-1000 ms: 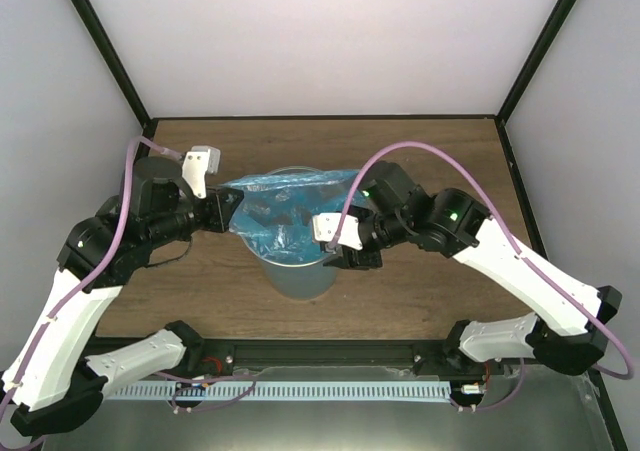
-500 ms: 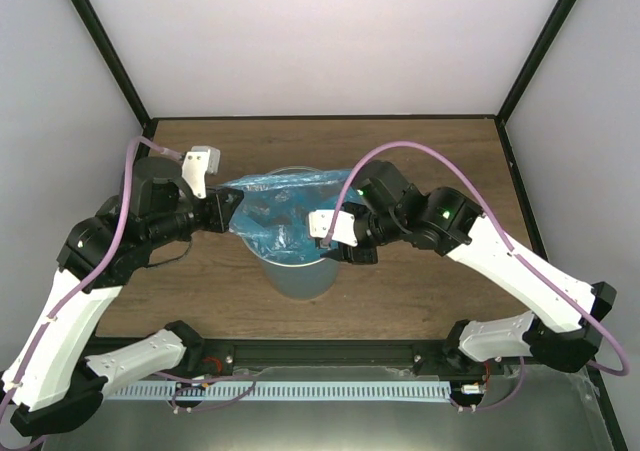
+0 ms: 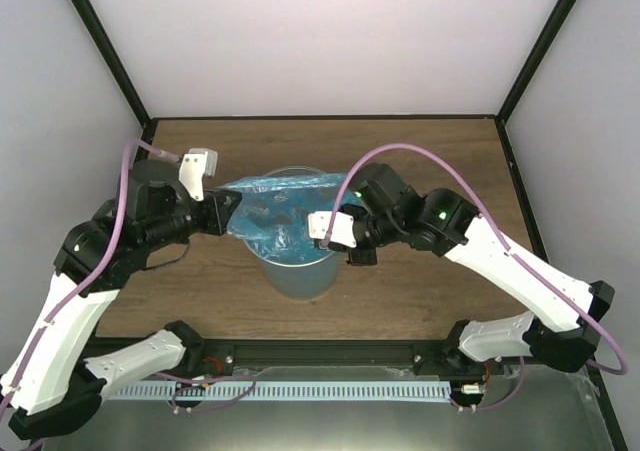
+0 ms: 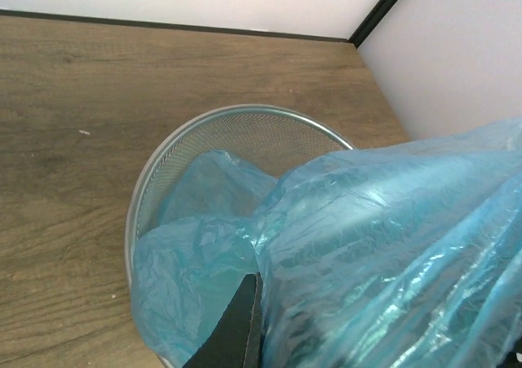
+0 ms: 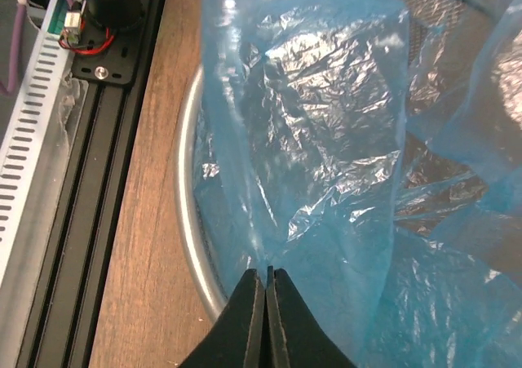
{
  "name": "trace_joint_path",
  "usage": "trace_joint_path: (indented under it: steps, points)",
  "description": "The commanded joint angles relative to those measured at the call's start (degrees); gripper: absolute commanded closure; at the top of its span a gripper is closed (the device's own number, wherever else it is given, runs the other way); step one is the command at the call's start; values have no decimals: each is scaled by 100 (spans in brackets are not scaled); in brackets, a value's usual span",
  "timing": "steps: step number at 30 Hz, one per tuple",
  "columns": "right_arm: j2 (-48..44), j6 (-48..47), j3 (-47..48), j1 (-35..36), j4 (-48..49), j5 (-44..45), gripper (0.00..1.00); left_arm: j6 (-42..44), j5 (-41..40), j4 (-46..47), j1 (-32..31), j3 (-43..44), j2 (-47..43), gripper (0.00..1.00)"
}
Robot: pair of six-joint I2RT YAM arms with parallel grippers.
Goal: Put the trash bags into the trash bin
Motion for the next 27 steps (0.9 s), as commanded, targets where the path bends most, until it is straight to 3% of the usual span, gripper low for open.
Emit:
trace_joint_path:
  steps: [1, 5, 12, 20, 27]
  points:
    - [-384, 73, 349, 46, -69, -269, 99, 20, 62, -360, 22, -146, -53, 96]
    - [-583, 39, 14, 48, -473, -818, 99, -132, -29, -807, 22, -335, -166, 96]
    - [-1000, -126, -1011, 63, -495, -935, 99, -505, -159, -1238, 22, -1251, -451, 96]
    - [-1249, -44, -1778, 66, -6, -1020, 99, -731, 268, -571, 16, -2109, -955, 96]
    - [-1555, 495, -2693, 64, 1132, -741, 99, -886, -253, -106, 22, -2808, -1168, 93]
